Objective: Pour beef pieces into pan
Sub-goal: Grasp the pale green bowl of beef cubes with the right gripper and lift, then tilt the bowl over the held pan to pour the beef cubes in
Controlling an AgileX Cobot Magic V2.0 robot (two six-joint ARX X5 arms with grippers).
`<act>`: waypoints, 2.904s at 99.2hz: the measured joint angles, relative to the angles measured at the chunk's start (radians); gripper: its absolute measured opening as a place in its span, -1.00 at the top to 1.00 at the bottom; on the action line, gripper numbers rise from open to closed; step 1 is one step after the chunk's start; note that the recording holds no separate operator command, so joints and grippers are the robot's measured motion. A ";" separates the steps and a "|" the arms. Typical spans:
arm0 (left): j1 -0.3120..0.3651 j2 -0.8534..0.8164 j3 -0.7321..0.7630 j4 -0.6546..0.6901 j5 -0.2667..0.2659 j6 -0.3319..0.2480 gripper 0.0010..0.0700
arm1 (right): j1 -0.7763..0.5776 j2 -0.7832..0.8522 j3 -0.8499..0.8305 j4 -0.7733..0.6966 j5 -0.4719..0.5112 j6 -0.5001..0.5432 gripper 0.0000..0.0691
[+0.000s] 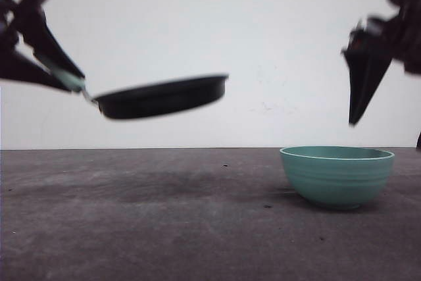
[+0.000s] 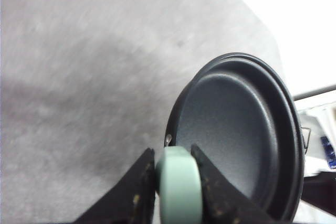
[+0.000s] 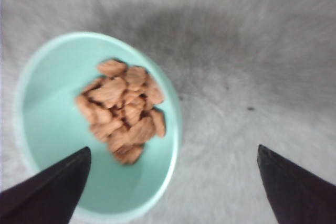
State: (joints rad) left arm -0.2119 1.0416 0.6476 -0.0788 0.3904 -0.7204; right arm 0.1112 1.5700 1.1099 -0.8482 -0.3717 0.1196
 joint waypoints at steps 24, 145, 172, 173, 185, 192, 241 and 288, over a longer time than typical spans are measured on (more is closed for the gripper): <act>-0.001 -0.014 0.000 -0.114 -0.002 0.031 0.85 | 0.012 0.117 0.000 0.054 -0.002 -0.003 -0.08; -0.194 0.116 0.393 -0.451 -0.005 0.206 0.85 | 0.448 -0.328 0.006 0.522 0.193 0.175 0.95; -0.236 0.160 0.415 -0.483 0.010 0.209 0.85 | 0.662 -0.328 0.005 0.534 0.702 0.022 0.95; -0.237 0.161 0.415 -0.483 0.009 0.209 0.85 | 0.671 -0.328 0.005 0.539 0.730 0.008 0.95; -0.248 0.162 0.415 -0.483 0.010 0.209 0.85 | 0.778 -0.321 0.005 0.640 1.007 -0.192 0.95; -0.249 0.162 0.415 -0.483 0.012 0.209 0.85 | 0.822 -0.311 0.005 0.721 1.092 -0.316 0.95; -0.248 0.162 0.415 -0.499 0.012 0.211 0.85 | 0.902 -0.285 -0.085 1.221 1.098 -1.065 0.95; -0.193 0.162 0.415 -0.499 0.009 0.231 0.85 | 0.896 -0.285 -0.085 1.393 1.003 -1.268 0.95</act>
State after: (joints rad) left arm -0.4053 1.2034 1.0622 -0.5781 0.3992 -0.4892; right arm 1.0069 1.2854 1.0245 0.5446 0.6315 -1.1484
